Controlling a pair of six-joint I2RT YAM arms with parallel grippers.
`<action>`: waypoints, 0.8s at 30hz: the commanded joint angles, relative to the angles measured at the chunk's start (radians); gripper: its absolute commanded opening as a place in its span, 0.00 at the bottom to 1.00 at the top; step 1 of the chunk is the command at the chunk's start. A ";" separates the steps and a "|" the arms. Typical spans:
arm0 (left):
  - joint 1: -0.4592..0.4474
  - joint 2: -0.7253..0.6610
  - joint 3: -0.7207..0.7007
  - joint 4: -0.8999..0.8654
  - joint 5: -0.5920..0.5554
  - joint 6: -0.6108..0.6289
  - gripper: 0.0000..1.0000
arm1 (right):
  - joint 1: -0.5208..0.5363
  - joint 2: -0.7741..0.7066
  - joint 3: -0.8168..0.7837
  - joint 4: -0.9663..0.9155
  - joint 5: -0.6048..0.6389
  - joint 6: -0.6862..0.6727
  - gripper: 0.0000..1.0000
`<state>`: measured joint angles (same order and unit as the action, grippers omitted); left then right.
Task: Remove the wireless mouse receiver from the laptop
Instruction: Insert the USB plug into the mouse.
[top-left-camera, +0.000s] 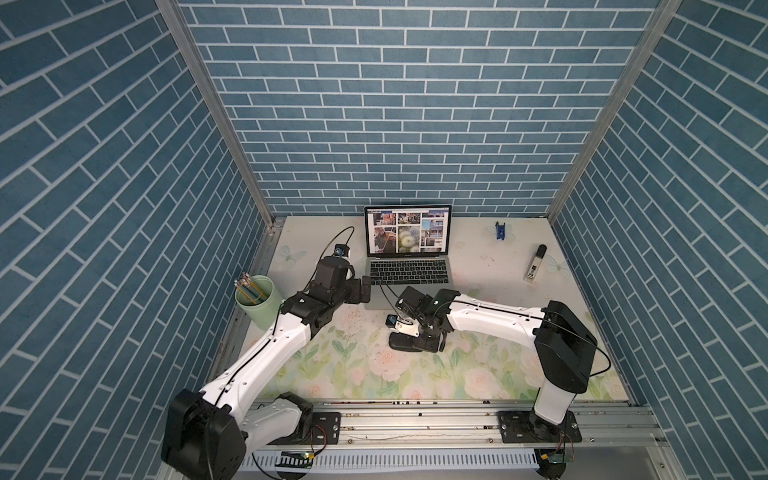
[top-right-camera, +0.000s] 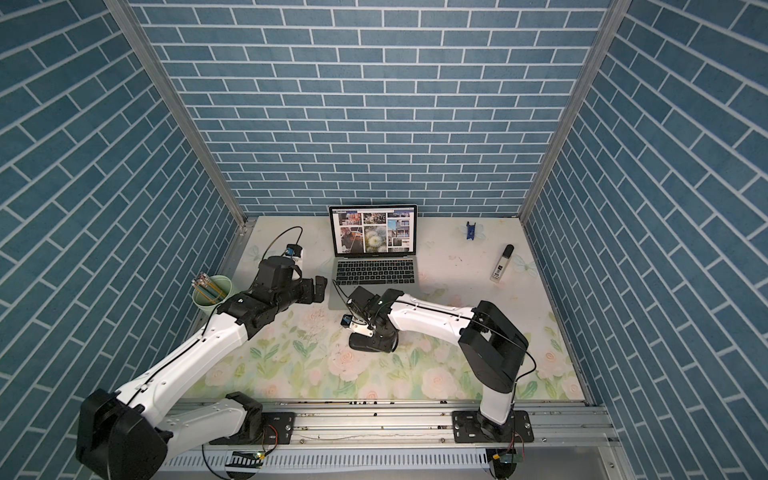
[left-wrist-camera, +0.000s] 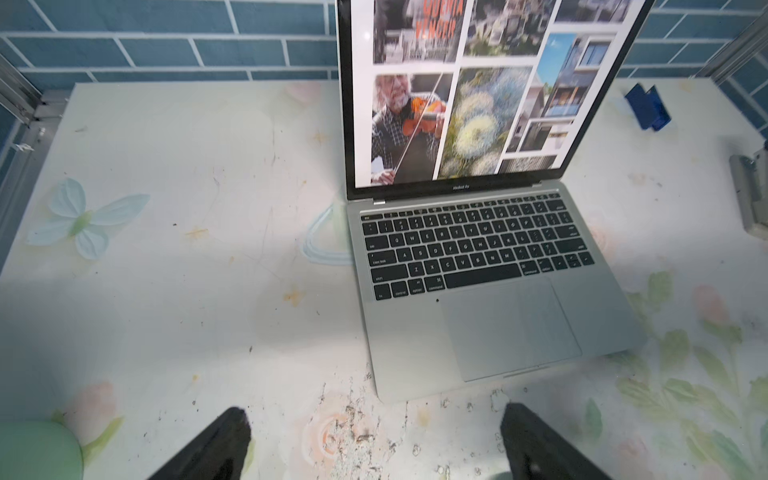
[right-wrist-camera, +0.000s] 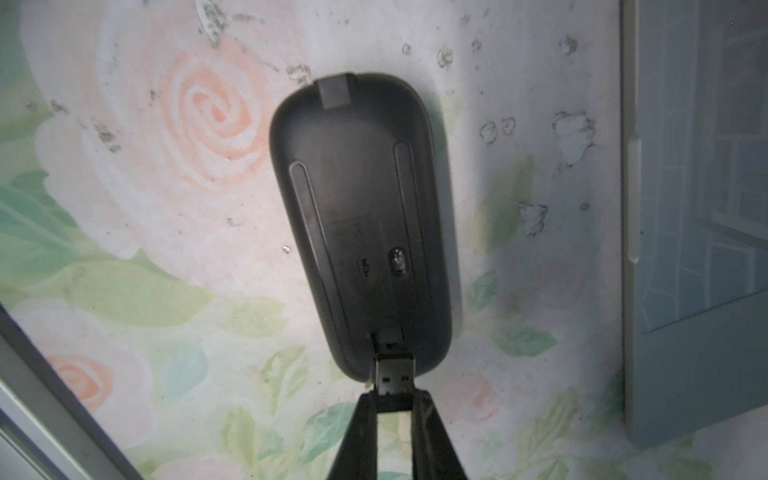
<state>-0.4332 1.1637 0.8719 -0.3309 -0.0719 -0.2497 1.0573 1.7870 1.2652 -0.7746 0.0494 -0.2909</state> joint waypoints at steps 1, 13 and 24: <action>-0.004 0.002 0.013 -0.006 0.023 0.022 0.99 | 0.014 0.009 0.003 -0.009 -0.016 0.046 0.00; -0.002 0.041 0.024 -0.056 -0.006 0.017 1.00 | 0.010 0.017 -0.016 -0.013 0.023 -0.030 0.00; -0.002 0.053 0.025 -0.062 0.004 0.018 0.99 | -0.010 0.018 -0.049 0.012 0.028 -0.040 0.00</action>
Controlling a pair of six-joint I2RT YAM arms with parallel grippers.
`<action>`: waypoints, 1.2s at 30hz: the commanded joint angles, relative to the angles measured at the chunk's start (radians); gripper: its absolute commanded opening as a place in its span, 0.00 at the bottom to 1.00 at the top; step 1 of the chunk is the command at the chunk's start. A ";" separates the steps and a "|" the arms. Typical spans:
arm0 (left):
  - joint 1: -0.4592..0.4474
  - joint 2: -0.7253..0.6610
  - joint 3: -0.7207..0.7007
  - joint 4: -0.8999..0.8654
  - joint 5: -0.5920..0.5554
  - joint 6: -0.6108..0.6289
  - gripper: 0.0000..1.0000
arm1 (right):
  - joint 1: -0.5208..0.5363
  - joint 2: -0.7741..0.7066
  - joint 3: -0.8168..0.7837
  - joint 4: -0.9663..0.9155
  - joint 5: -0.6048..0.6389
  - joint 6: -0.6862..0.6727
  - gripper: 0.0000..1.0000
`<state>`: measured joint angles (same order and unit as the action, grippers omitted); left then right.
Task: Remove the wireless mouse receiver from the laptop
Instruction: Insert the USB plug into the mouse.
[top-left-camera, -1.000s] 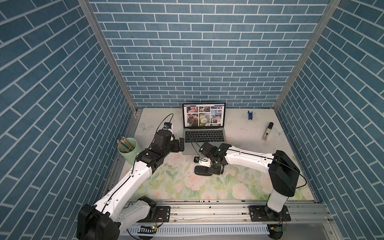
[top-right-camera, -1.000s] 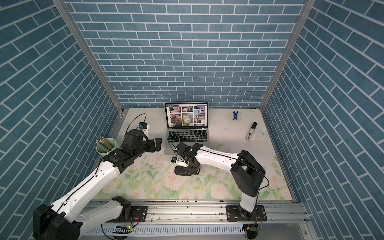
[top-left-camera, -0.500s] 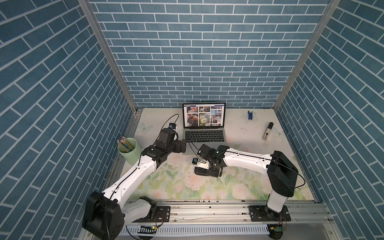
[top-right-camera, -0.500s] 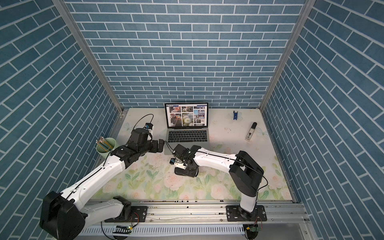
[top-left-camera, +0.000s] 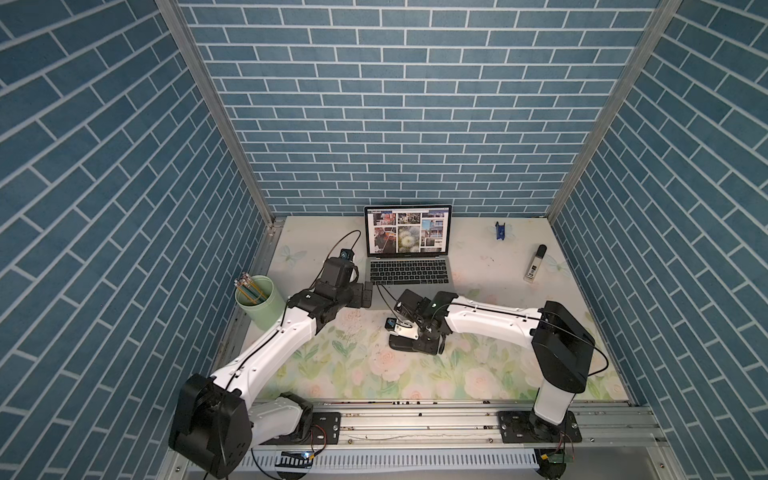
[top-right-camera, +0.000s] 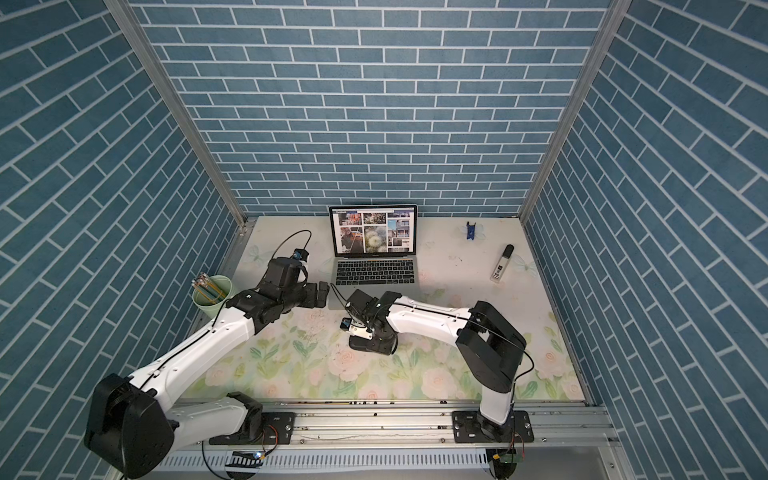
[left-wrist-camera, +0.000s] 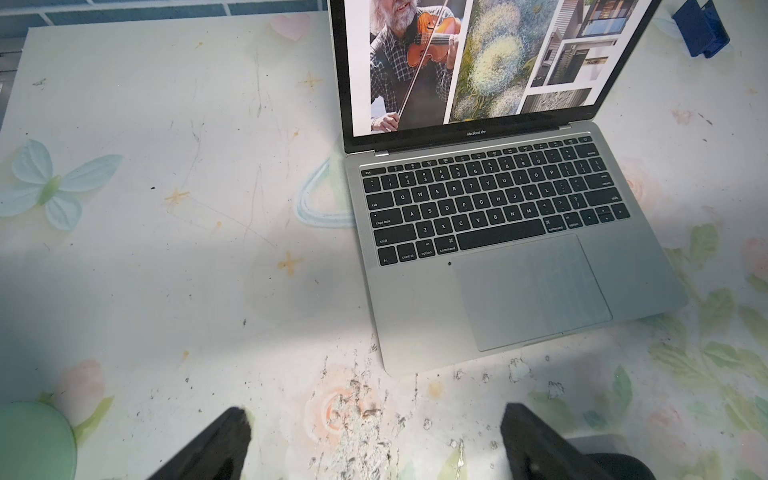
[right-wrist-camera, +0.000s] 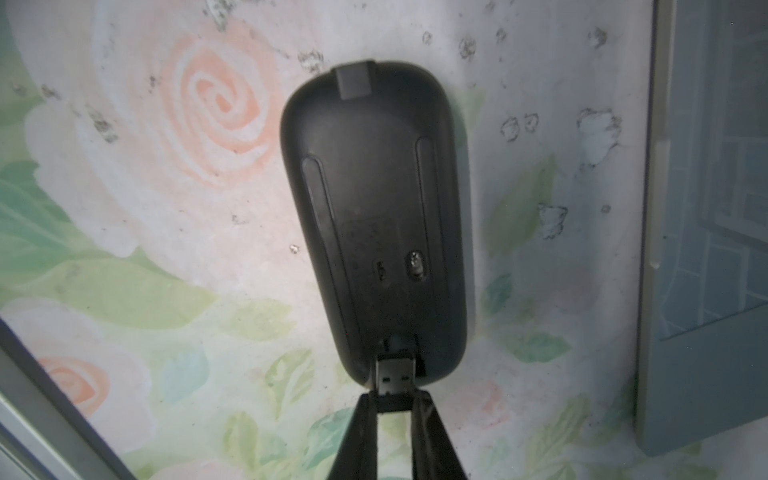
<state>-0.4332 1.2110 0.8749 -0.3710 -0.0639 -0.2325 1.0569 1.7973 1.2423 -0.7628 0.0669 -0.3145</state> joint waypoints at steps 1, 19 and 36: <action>-0.002 0.006 0.021 -0.022 -0.004 0.001 1.00 | -0.011 0.008 -0.027 0.002 0.010 -0.016 0.00; -0.002 0.011 0.021 -0.023 0.005 0.001 1.00 | -0.026 -0.004 -0.011 0.010 0.010 -0.108 0.00; -0.002 0.017 0.017 -0.023 0.013 0.002 1.00 | -0.029 0.032 0.024 -0.007 -0.008 -0.226 0.00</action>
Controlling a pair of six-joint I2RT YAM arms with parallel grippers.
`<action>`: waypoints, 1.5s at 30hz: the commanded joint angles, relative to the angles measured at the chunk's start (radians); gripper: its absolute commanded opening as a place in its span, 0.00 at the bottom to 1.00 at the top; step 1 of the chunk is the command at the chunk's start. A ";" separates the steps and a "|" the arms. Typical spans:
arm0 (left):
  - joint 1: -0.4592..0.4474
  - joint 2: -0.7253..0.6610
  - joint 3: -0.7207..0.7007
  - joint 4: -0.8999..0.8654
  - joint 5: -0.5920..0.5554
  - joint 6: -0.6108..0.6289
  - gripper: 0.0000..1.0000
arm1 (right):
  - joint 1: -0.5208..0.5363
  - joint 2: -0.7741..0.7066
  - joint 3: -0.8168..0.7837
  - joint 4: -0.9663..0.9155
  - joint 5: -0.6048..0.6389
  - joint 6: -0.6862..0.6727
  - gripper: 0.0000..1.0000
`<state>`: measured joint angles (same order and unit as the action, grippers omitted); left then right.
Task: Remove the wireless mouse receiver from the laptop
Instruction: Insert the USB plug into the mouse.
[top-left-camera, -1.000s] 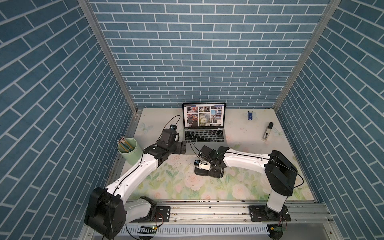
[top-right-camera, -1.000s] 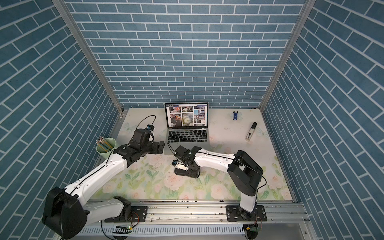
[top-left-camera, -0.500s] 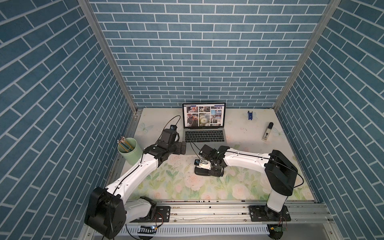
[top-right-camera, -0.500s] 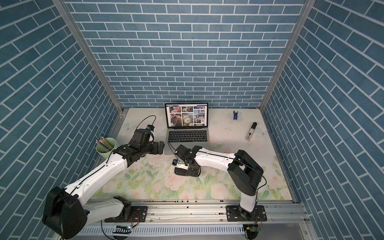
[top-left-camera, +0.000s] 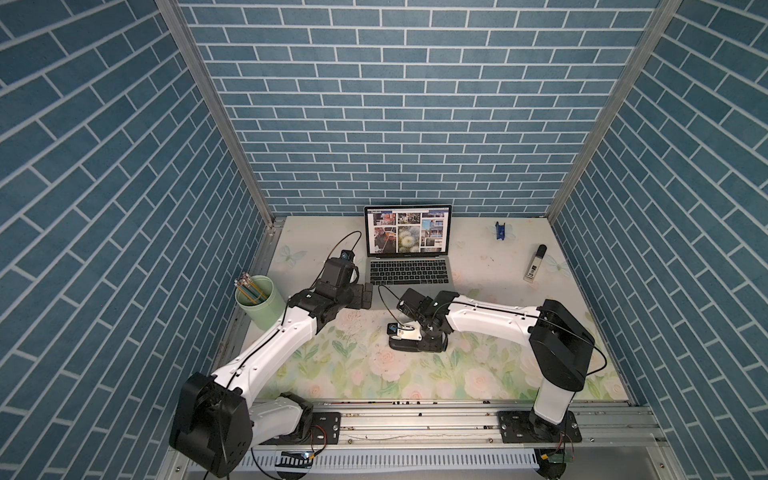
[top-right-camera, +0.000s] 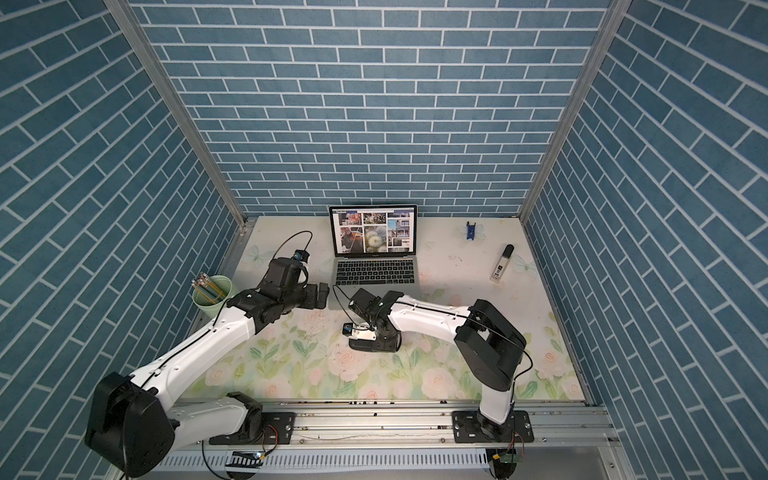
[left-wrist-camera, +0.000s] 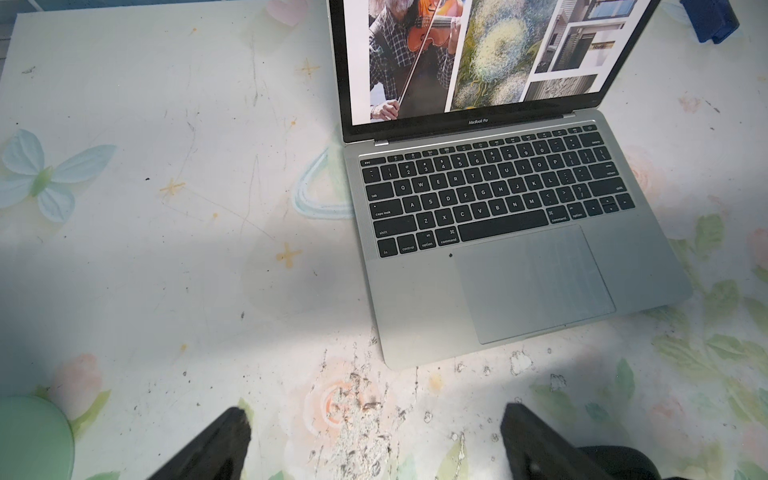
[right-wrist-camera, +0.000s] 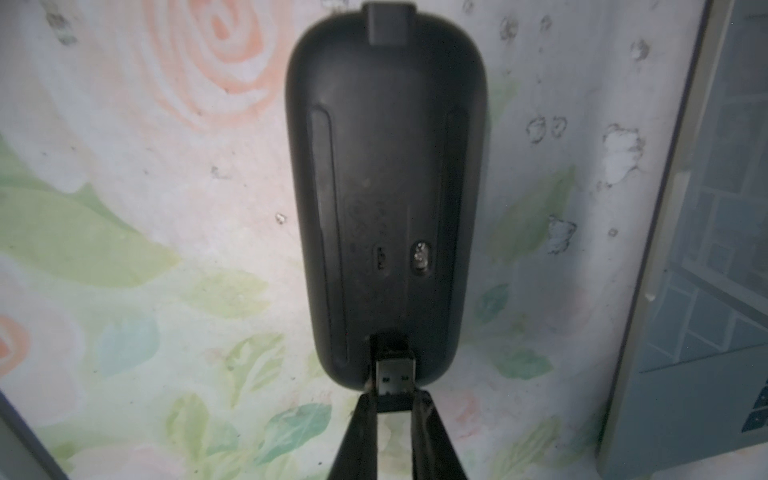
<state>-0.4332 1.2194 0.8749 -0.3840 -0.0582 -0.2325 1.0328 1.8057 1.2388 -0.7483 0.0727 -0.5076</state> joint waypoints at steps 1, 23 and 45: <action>-0.002 0.009 0.018 -0.010 0.009 0.002 1.00 | -0.005 0.028 0.031 -0.021 -0.013 -0.033 0.00; -0.002 0.013 0.009 -0.011 0.017 0.012 1.00 | -0.016 0.023 0.017 -0.039 0.004 -0.025 0.00; -0.002 0.013 0.003 -0.012 0.018 0.012 1.00 | -0.012 0.032 0.019 -0.032 -0.029 -0.002 0.00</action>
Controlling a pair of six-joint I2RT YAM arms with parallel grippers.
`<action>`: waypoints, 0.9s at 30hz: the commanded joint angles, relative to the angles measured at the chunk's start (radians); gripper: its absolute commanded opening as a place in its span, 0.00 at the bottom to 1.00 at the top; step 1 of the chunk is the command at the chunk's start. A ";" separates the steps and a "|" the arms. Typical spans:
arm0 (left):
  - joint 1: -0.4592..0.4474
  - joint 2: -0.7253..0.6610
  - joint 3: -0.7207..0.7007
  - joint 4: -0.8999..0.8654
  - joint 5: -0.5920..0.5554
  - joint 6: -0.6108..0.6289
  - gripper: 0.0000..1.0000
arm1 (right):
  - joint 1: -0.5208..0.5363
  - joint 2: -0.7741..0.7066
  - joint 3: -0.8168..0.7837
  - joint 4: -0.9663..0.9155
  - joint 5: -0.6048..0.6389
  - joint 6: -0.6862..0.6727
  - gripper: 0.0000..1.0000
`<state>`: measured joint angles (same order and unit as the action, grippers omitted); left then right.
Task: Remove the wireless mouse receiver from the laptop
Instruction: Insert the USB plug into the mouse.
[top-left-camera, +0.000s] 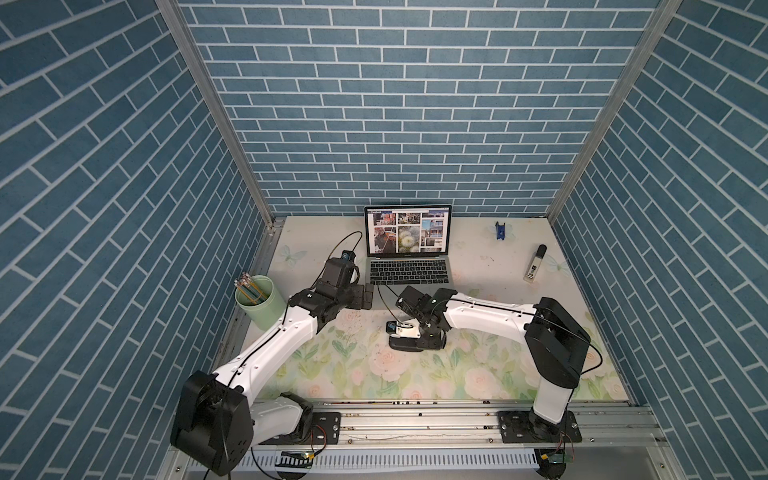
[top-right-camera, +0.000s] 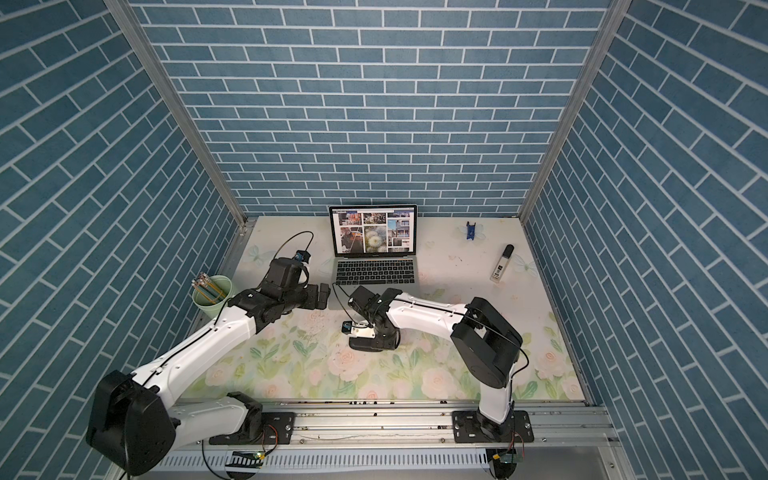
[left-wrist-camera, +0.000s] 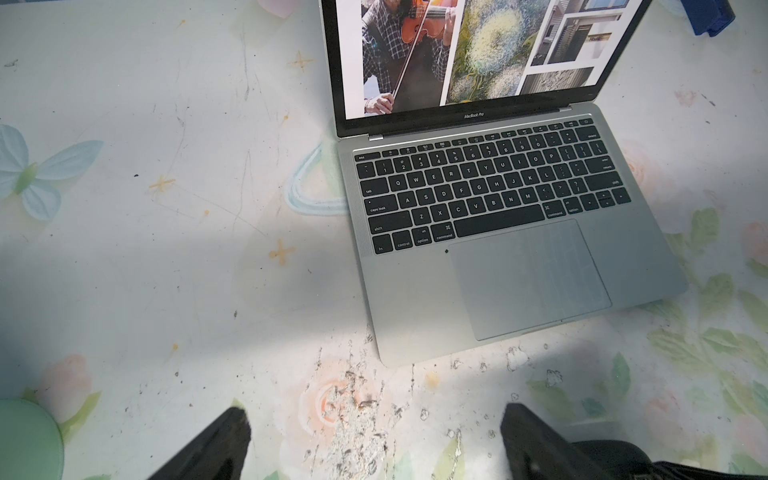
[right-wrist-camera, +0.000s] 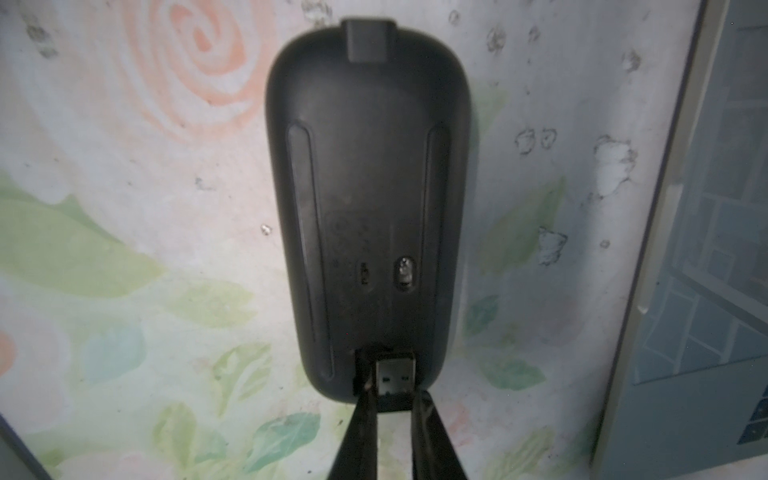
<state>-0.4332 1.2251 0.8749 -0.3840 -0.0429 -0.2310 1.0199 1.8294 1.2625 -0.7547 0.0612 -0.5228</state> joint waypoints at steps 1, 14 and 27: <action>-0.002 0.008 0.003 -0.012 0.003 0.010 1.00 | 0.002 0.010 -0.003 -0.025 -0.020 0.014 0.00; -0.002 0.005 -0.002 -0.015 0.005 0.012 1.00 | 0.013 0.018 -0.014 -0.026 -0.027 0.023 0.00; -0.002 0.008 -0.002 -0.015 0.005 0.013 1.00 | 0.019 0.027 -0.009 -0.037 -0.026 0.029 0.00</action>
<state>-0.4332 1.2251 0.8749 -0.3847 -0.0402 -0.2298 1.0340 1.8343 1.2610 -0.7555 0.0479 -0.5201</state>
